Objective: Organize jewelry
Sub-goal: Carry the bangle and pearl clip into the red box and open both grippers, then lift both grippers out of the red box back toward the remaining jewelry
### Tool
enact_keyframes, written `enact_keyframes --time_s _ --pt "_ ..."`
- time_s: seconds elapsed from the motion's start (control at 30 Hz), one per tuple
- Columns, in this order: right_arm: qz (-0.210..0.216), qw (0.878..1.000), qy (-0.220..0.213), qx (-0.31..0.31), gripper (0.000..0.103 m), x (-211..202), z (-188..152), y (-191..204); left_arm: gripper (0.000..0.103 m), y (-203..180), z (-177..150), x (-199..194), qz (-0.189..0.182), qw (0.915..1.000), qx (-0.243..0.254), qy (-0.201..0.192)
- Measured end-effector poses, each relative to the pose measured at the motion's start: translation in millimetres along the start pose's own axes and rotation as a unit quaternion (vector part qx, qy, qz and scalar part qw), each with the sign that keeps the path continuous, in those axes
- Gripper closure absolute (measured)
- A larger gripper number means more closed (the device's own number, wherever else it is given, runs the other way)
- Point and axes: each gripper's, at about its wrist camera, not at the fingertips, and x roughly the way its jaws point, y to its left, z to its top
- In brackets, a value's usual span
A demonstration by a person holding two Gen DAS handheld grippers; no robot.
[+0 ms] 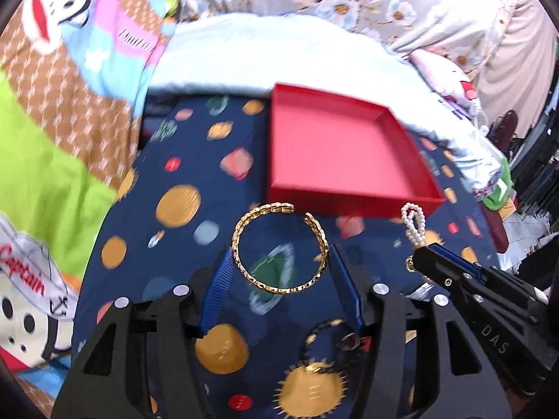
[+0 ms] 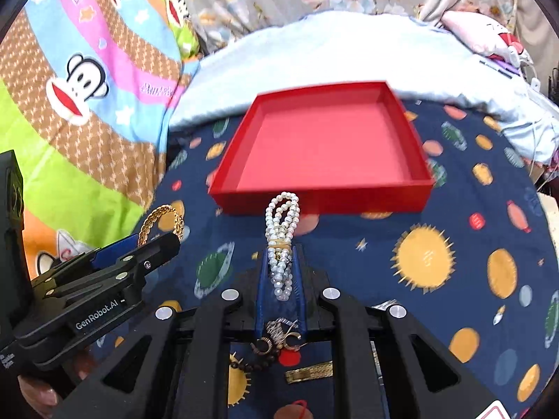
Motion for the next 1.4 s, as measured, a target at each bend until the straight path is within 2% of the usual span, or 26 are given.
enact_keyframes --time_s 0.2,0.3,0.53,0.67,0.87,1.17,1.23,1.3,1.4 --pt "-0.001 0.999 -0.039 0.009 0.090 -13 44 -22 0.049 -26 42 6 -0.021 0.9993 0.019 -0.025" --pt "-0.003 0.999 -0.047 0.011 0.090 -2 75 -38 0.049 -40 71 20 -0.022 0.9984 0.033 -0.040" --pt "-0.002 0.999 -0.029 0.028 0.090 64 146 -75 0.049 -62 137 81 -0.005 0.9968 0.059 -0.054" --pt "-0.005 0.999 -0.005 0.044 0.090 105 169 -94 0.049 -63 160 135 -0.008 0.9984 0.054 -0.017" --pt "-0.015 0.998 0.028 0.057 0.090 153 186 -110 0.049 -64 169 177 0.001 0.9984 0.056 0.003" --pt "-0.028 0.997 0.040 0.056 0.087 175 188 -114 0.048 -65 172 207 0.020 0.9975 0.063 0.026" --pt "-0.035 0.997 0.037 0.052 0.081 175 187 -115 0.045 -64 171 210 0.031 0.9969 0.067 0.026" --pt "-0.046 0.997 0.029 0.046 0.079 170 187 -113 0.031 -63 171 209 0.048 0.9963 0.068 0.023" --pt "-0.050 0.998 0.010 0.040 0.077 150 185 -109 0.029 -59 171 198 0.050 0.9970 0.057 0.014"
